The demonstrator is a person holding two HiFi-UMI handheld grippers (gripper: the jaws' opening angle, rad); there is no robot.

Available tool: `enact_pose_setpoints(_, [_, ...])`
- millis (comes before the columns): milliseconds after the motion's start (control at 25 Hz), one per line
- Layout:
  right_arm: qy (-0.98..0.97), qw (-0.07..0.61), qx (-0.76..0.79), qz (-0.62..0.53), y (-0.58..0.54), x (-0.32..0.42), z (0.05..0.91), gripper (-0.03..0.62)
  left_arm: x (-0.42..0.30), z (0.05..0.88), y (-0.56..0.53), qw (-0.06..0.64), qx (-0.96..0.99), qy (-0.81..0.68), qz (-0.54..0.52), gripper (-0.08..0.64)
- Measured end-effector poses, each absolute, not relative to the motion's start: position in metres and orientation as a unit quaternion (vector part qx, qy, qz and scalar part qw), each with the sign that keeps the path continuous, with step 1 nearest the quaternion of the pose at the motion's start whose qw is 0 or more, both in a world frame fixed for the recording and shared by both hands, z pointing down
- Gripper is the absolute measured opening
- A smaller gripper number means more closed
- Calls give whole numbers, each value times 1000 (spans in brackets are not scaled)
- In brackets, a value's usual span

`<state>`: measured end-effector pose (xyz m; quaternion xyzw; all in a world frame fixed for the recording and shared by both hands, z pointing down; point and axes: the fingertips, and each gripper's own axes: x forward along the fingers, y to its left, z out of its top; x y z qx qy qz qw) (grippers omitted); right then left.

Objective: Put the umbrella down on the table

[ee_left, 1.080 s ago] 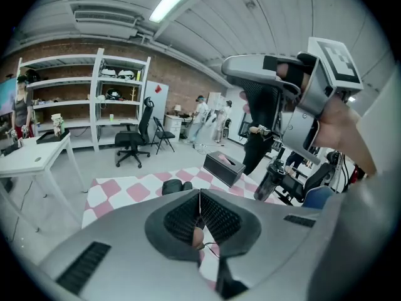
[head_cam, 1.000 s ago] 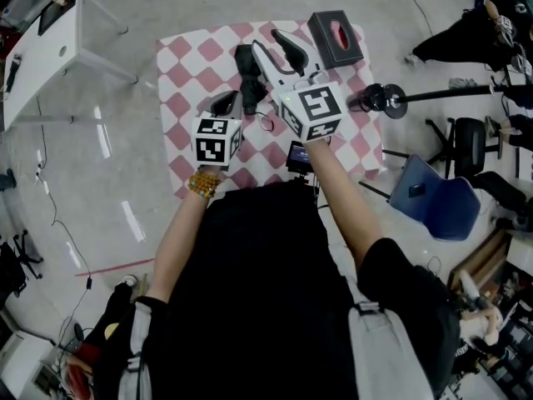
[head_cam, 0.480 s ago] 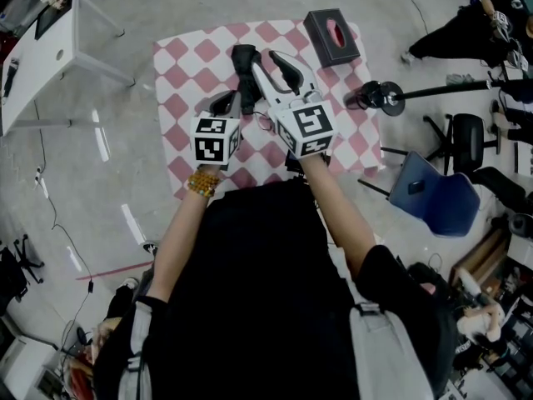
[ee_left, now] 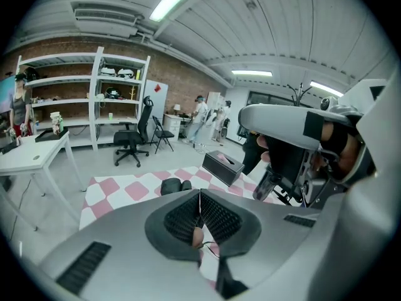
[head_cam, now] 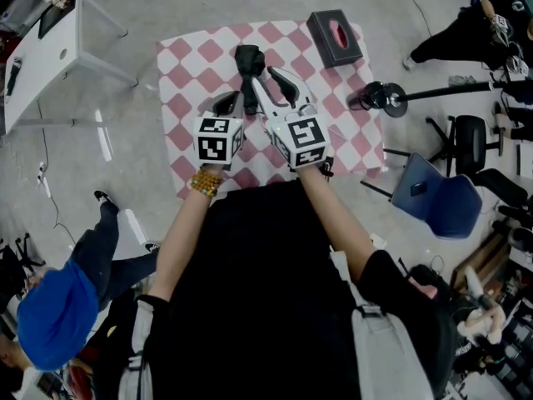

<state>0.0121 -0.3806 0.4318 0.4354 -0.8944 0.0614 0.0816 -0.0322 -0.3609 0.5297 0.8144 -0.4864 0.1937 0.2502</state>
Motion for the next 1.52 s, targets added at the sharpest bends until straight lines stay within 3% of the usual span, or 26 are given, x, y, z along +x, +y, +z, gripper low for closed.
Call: enact_pose_setpoints(1520, [-909, 120, 390, 83, -340, -19, 475, 80, -41, 543, -346, 259, 802, -498, 204, 15])
